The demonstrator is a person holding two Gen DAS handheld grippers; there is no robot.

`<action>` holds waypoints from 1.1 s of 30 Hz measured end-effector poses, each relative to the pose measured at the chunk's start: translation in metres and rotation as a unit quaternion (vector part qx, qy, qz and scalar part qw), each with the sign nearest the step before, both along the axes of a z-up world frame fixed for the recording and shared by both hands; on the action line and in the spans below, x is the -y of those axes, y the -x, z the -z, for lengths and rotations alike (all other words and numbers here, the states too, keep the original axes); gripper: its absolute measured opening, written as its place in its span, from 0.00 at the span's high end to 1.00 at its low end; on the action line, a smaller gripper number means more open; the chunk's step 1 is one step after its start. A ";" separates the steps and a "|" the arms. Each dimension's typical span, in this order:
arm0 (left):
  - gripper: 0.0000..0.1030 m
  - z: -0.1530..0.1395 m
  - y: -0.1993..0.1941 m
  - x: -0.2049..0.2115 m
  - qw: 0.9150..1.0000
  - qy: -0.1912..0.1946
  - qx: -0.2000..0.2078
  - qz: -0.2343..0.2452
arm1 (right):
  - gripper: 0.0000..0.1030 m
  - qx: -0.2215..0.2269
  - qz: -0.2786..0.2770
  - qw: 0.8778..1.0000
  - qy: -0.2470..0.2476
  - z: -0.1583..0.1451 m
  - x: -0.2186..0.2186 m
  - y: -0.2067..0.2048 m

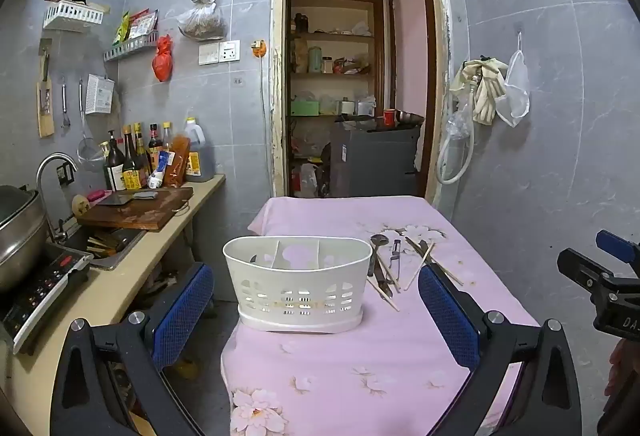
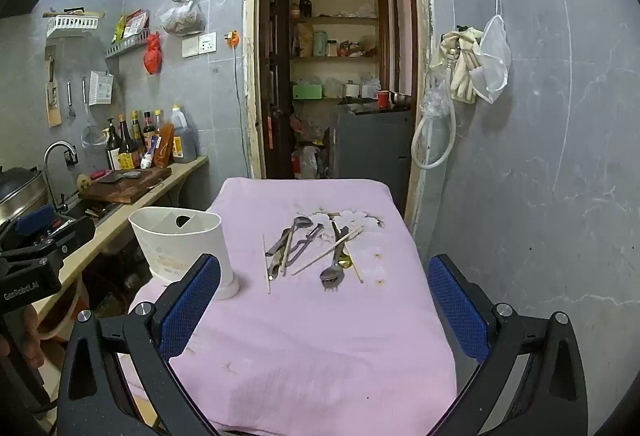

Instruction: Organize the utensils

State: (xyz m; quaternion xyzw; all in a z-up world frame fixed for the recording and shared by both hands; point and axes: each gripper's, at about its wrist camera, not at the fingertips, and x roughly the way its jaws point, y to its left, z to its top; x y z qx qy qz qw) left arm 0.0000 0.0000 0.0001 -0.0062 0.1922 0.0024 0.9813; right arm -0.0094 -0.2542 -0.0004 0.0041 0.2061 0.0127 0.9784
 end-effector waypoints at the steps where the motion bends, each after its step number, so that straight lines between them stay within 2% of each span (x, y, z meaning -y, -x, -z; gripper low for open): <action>1: 0.00 0.000 0.000 0.000 1.000 -0.003 0.002 0.000 | 0.01 -0.003 0.000 1.000 0.000 0.000 0.000 0.000; 33: 0.00 0.000 -0.003 -0.009 1.000 -0.002 0.001 -0.007 | 0.01 0.006 0.001 1.000 -0.002 0.000 0.003 -0.001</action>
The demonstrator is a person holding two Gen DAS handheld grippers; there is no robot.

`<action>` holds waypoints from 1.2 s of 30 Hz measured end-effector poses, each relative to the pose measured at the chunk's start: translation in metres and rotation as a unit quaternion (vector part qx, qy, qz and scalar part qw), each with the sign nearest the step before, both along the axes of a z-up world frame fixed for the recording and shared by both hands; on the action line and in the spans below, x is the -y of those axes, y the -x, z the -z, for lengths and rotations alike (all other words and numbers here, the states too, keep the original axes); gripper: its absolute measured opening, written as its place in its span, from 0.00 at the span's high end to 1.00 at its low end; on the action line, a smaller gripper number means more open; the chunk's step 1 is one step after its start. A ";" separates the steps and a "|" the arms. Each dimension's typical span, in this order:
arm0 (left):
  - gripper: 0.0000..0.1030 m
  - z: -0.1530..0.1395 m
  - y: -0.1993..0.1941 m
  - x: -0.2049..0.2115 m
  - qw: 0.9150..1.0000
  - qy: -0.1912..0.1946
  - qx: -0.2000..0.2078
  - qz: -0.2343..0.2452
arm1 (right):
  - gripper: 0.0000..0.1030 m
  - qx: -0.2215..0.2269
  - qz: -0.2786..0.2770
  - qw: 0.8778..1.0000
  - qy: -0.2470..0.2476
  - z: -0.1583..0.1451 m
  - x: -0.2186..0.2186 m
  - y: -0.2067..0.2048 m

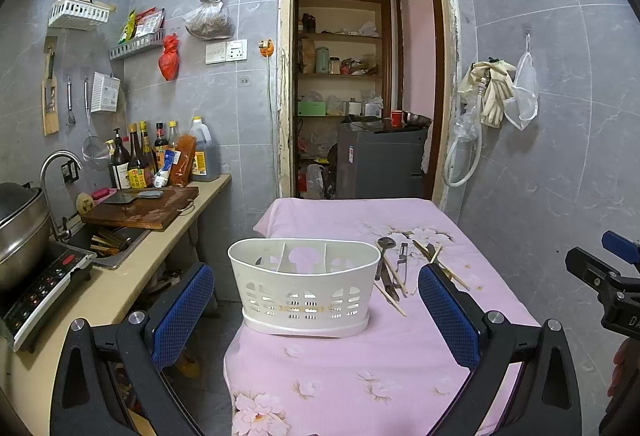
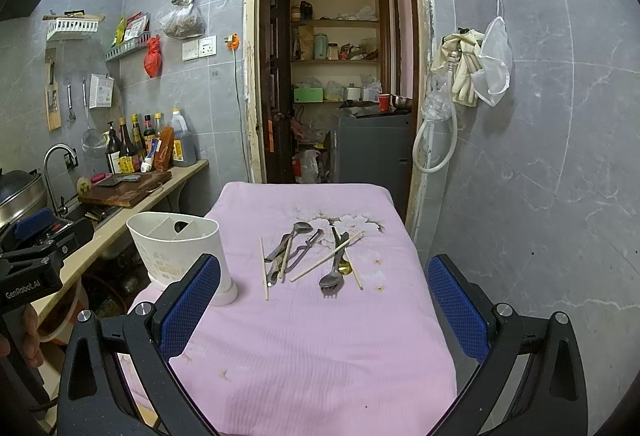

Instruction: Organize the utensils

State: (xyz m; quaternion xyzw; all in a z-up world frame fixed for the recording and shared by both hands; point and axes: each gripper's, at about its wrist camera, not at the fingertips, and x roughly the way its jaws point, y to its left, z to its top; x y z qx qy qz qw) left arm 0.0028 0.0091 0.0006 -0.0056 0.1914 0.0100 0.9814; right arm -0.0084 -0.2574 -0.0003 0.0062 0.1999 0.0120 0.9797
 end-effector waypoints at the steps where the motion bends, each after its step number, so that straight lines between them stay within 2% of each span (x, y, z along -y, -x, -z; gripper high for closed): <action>1: 0.00 0.000 0.000 0.001 1.000 -0.001 0.000 -0.001 | 0.01 0.000 -0.001 1.000 0.001 0.000 -0.003 -0.002; 36: 0.00 0.005 -0.007 0.001 1.000 0.001 -0.001 -0.003 | 0.01 0.001 -0.001 1.000 0.004 0.000 -0.004 -0.005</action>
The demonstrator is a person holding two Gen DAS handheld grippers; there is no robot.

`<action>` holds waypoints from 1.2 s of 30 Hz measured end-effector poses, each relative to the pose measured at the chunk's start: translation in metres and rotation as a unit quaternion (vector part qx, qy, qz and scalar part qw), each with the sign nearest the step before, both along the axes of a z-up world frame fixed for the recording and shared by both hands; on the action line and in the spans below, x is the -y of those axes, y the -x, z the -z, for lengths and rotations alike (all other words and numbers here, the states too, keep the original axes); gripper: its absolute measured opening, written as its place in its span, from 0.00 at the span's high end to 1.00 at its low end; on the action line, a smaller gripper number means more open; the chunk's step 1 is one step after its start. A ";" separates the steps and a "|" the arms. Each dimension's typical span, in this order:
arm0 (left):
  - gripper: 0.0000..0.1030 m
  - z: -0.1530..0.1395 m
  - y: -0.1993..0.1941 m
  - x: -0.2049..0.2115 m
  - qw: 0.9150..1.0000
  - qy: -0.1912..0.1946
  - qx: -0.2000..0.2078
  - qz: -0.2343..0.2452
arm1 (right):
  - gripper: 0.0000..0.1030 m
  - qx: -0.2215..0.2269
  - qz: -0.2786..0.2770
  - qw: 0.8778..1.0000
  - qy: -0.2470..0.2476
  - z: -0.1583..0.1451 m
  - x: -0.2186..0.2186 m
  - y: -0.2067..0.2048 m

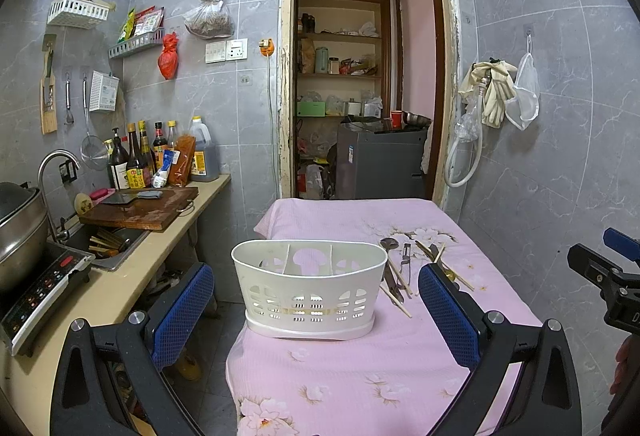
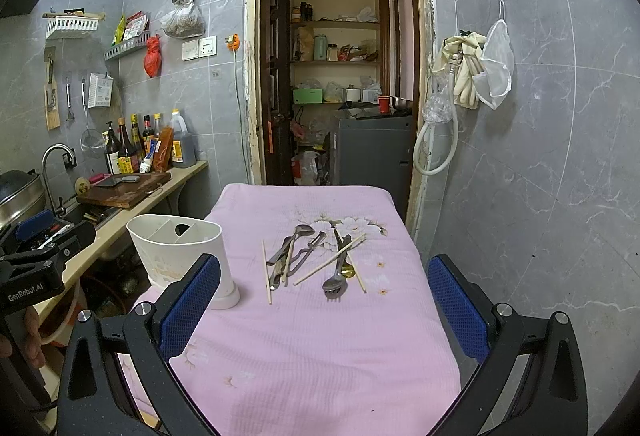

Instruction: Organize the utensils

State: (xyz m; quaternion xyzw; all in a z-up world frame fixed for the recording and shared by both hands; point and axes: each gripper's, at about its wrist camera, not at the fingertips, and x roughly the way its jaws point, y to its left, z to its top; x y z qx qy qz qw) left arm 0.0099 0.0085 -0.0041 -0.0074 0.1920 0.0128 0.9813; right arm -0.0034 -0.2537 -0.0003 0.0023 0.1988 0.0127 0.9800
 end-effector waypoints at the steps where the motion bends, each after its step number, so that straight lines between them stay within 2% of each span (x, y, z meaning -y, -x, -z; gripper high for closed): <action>1: 0.00 0.001 -0.001 -0.001 1.000 0.001 0.000 0.000 | 0.01 0.000 0.000 1.000 0.000 0.000 0.000 0.000; 26: 0.00 0.002 -0.006 0.003 1.000 0.002 0.005 0.005 | 0.01 0.001 0.008 1.000 0.003 -0.003 0.002 -0.005; 36: 0.00 -0.015 -0.033 0.024 0.999 0.002 0.028 0.029 | 0.01 0.047 0.020 0.999 0.011 -0.034 0.023 -0.012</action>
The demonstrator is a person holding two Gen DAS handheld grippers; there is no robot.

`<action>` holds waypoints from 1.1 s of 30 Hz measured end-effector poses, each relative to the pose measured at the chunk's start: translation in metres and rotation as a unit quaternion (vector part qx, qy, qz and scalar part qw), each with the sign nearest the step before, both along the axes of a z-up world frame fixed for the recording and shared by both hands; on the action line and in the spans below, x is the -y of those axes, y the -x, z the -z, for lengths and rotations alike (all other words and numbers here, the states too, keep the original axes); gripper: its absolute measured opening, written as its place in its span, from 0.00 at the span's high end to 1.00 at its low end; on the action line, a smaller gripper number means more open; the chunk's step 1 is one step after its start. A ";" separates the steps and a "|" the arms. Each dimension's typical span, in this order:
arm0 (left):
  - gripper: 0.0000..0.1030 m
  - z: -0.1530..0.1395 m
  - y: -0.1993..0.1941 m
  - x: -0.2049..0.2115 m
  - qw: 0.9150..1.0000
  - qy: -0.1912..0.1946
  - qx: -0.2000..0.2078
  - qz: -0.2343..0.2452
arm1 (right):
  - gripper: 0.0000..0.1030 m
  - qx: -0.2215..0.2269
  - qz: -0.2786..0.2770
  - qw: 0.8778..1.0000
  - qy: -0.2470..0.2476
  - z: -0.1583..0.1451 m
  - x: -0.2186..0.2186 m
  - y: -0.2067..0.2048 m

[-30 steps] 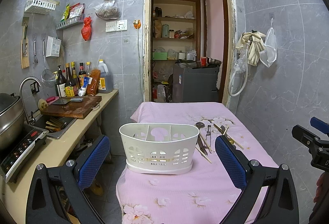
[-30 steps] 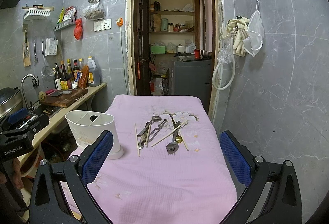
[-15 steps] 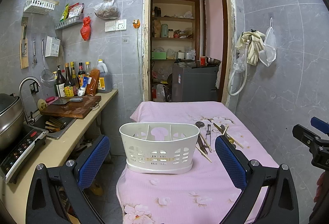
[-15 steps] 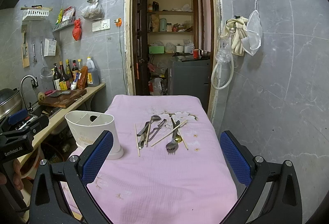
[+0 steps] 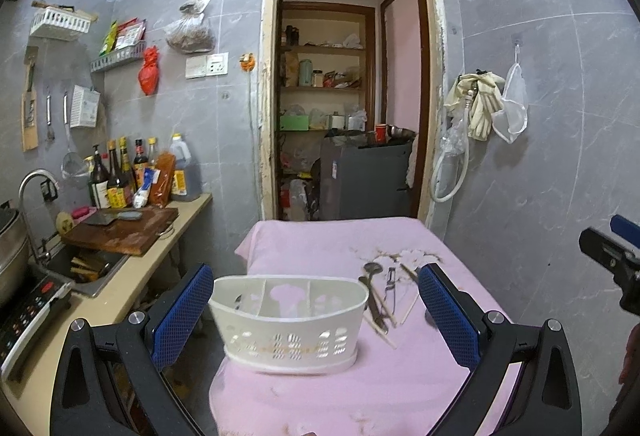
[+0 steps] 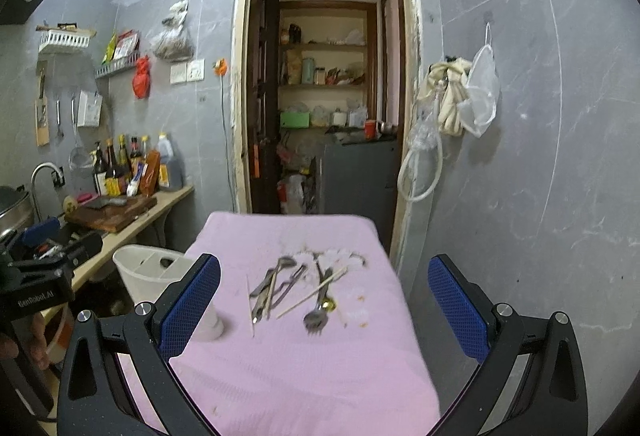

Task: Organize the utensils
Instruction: 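Lower the left tool to the utensil pile and close it on a metal spoon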

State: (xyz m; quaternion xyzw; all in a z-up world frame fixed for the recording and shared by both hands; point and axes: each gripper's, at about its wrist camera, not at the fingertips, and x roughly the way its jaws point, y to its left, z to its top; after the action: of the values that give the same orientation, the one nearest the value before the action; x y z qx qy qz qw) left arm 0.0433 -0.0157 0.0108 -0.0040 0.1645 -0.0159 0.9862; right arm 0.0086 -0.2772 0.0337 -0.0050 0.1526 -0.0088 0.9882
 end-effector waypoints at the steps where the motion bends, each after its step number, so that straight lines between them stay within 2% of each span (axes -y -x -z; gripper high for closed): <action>1: 0.00 -0.001 -0.004 0.004 1.000 0.000 0.001 0.003 | 0.01 0.003 0.000 1.000 0.002 -0.003 0.002 -0.002; 10: 0.00 -0.008 -0.054 0.045 1.000 -0.006 0.003 0.015 | 0.01 0.016 0.003 1.000 -0.014 -0.015 0.037 -0.049; 20: 0.00 -0.008 -0.122 0.100 1.000 -0.008 0.030 0.005 | 0.01 0.016 -0.039 0.999 -0.027 -0.006 0.094 -0.138; 30: 0.00 0.015 -0.184 0.148 1.000 -0.015 0.008 0.010 | 0.02 -0.013 -0.083 0.994 -0.071 0.029 0.144 -0.231; 33: 0.02 0.029 -0.199 0.159 1.000 -0.022 0.001 0.002 | 0.08 -0.034 -0.096 0.991 -0.088 0.051 0.150 -0.253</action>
State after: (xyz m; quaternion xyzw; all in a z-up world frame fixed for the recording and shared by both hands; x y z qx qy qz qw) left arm 0.2422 -0.1745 -0.0185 0.0182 0.1643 -0.0147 0.9861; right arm 0.2617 -0.4270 -0.0171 0.0666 0.1850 0.1001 0.9754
